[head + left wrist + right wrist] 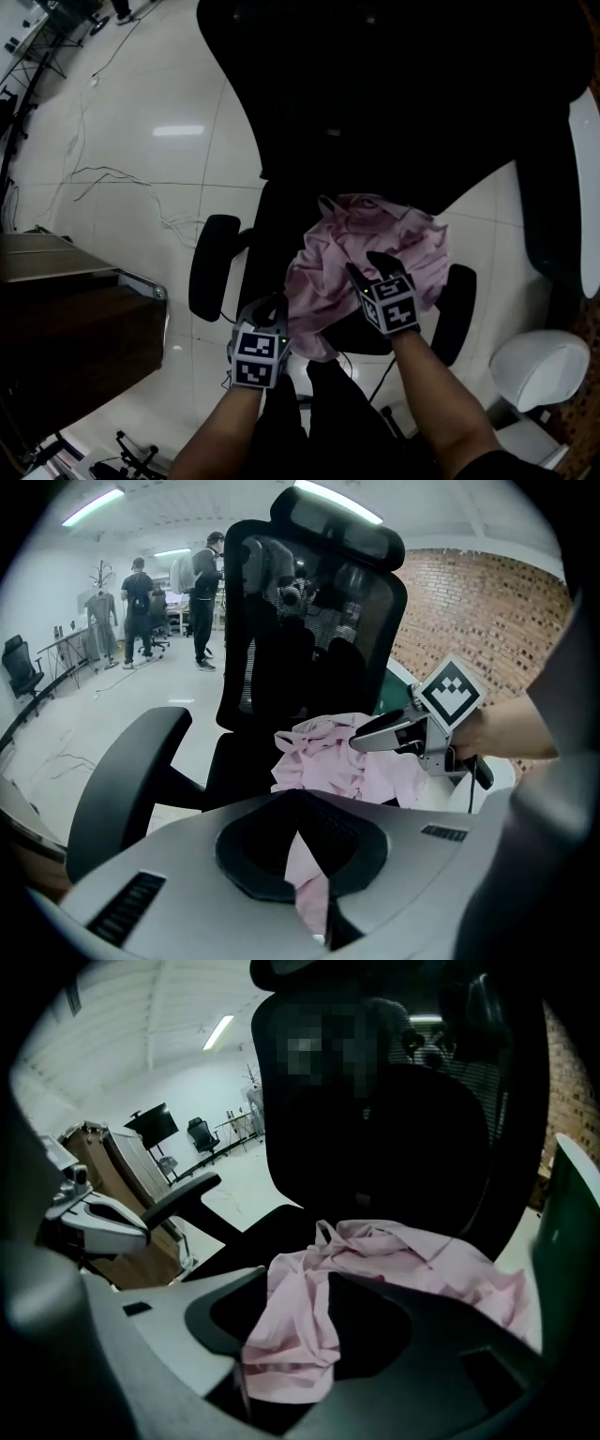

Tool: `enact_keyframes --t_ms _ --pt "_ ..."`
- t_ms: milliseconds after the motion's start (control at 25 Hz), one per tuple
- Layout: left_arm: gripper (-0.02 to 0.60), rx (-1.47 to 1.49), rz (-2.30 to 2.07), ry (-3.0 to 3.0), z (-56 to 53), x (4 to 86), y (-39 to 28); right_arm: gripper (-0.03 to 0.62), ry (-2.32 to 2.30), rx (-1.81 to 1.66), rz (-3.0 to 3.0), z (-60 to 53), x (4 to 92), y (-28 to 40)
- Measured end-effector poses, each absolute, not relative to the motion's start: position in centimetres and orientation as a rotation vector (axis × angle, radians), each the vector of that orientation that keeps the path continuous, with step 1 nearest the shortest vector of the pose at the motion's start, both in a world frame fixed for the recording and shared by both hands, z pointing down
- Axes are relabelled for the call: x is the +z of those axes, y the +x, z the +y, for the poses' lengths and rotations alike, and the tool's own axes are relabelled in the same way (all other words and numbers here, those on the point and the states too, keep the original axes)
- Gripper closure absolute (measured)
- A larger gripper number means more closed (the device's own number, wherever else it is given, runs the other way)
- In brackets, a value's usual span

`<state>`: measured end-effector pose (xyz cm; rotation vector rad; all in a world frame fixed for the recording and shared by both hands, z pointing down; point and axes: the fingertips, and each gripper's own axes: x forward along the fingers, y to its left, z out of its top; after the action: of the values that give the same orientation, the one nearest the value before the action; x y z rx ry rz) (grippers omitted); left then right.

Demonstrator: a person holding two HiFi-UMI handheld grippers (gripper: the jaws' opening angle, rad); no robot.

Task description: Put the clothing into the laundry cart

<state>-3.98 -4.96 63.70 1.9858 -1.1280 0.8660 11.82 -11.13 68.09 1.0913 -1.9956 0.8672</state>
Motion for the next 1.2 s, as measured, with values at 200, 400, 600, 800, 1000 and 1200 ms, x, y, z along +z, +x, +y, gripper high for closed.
enact_keyframes --t_ms 200,400,600,800,1000,1200 --pt "0.581 0.841 -1.137 1.952 -6.0 65.6 -3.7 0.349 1.082 0.892 -1.957 -12.9 72.2 11.9" --pt "0.581 0.847 -1.131 1.935 -6.3 67.4 -3.5 0.156 1.069 0.936 -1.937 -13.9 75.2 11.5" --pt "0.581 0.84 -1.134 1.918 -6.2 68.9 -3.6 0.115 1.045 0.889 -1.855 -14.1 78.6 11.3" --pt "0.581 0.848 -1.125 1.909 -6.0 69.9 -3.8 0.115 1.013 0.818 -1.757 -13.9 82.8 11.7" --pt "0.581 0.841 -1.118 1.915 -6.2 70.2 -3.6 0.098 1.01 0.776 -1.738 -14.3 84.1 11.6" --pt "0.581 0.836 -1.109 1.916 -6.2 70.5 -3.5 0.095 1.003 0.745 -1.722 -13.5 85.7 12.0"
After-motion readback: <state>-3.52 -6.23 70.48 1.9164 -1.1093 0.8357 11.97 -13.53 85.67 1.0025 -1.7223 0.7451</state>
